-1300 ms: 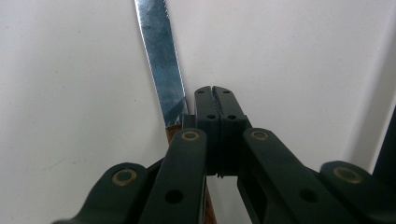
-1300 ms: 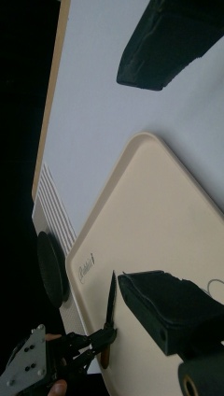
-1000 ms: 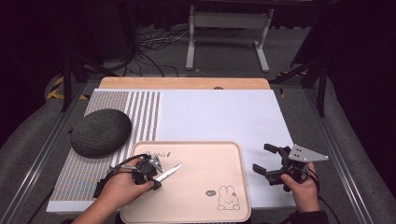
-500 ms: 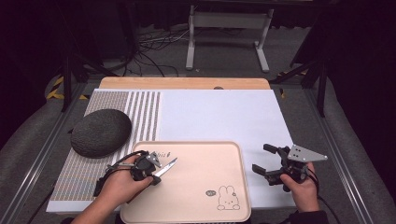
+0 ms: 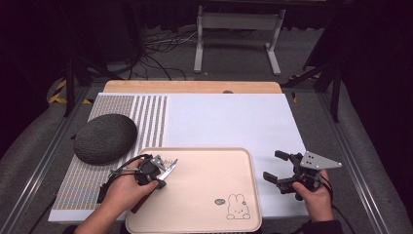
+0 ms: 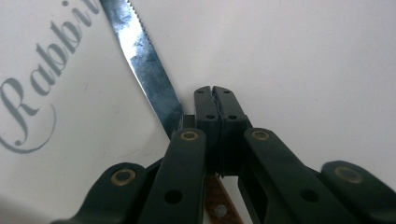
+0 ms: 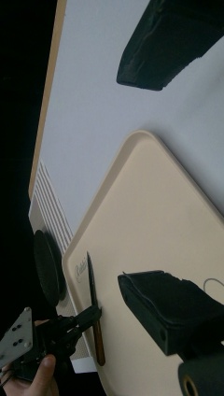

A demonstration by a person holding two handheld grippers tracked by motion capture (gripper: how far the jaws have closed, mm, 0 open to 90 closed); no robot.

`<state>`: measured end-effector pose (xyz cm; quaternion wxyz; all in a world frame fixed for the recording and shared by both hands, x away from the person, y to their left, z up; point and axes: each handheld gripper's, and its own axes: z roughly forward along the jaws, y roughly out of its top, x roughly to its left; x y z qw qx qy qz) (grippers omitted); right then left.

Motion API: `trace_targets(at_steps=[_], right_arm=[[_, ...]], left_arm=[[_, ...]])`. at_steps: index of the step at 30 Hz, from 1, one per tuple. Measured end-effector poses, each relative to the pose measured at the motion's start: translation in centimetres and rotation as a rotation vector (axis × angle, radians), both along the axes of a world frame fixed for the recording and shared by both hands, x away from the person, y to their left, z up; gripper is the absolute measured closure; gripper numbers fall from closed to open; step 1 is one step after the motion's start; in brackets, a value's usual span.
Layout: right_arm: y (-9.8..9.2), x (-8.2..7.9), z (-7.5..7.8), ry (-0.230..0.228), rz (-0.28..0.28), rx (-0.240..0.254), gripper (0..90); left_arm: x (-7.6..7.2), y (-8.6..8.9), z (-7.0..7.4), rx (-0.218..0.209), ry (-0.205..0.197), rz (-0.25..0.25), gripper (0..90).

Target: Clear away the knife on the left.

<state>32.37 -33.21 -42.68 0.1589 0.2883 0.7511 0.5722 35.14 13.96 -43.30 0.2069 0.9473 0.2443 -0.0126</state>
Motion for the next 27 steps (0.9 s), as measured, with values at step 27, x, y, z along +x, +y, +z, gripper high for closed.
trace_targets(at_steps=[27], right_arm=[[0.1,0.0,-0.1,0.004,0.005,-0.006,5.8]], left_arm=[[0.9,2.8,-0.2,-0.034,-0.007,0.133,89.4]])
